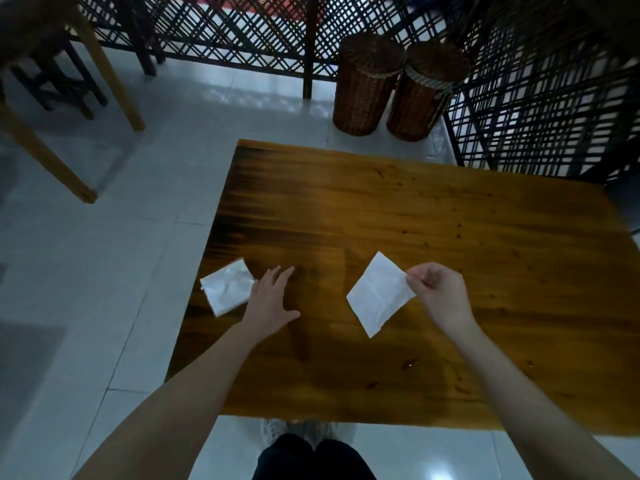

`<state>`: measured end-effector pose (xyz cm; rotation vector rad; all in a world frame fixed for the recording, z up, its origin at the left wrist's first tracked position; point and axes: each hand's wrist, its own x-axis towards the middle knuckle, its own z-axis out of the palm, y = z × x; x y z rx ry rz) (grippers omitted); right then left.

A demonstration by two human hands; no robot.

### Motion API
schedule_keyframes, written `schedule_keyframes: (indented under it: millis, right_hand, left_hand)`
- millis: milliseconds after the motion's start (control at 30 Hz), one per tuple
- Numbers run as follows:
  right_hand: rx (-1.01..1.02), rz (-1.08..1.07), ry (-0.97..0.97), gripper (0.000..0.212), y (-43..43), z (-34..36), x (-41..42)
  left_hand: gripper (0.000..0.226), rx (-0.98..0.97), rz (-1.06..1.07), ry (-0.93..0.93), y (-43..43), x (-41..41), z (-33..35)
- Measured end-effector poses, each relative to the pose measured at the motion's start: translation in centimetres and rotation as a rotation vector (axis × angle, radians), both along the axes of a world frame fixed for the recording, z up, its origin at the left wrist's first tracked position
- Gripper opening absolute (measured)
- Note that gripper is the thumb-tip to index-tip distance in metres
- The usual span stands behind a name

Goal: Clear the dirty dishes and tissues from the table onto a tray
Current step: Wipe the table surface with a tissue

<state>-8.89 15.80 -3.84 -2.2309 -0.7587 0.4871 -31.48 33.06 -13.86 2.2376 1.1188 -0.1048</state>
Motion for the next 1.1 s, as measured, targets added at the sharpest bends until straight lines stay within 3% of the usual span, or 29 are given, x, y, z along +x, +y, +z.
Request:
schedule_keyframes:
  millis: [233, 700, 800, 1000, 1100]
  right_hand:
    - [-0.073, -0.051, 0.021, 0.006, -2.0, -2.9, 1.4]
    - [-0.271, 0.179, 0.172, 0.010, -1.2, -10.9, -0.3]
    - [-0.329, 0.234, 0.079, 0.021, -1.3, -11.5, -0.1]
    - [-0.418, 0.362, -0.058, 0.065, -0.5, -12.6, 0.1]
    - [-0.457, 0.394, -0.062, 0.069, 0.2, -13.4, 0.1]
  left_hand:
    - [0.096, -0.025, -0.067, 0.041, -2.0, 2.3, -0.4]
    - [0.093, -0.043, -0.071, 0.101, -3.0, 2.4, -0.9]
    - [0.092, -0.060, -0.050, 0.099, -2.7, 1.7, -0.9]
    - [0.090, -0.100, 0.012, 0.111, -2.8, 1.0, -0.8]
    - [0.090, -0.114, 0.041, 0.114, -2.8, 0.7, -0.8]
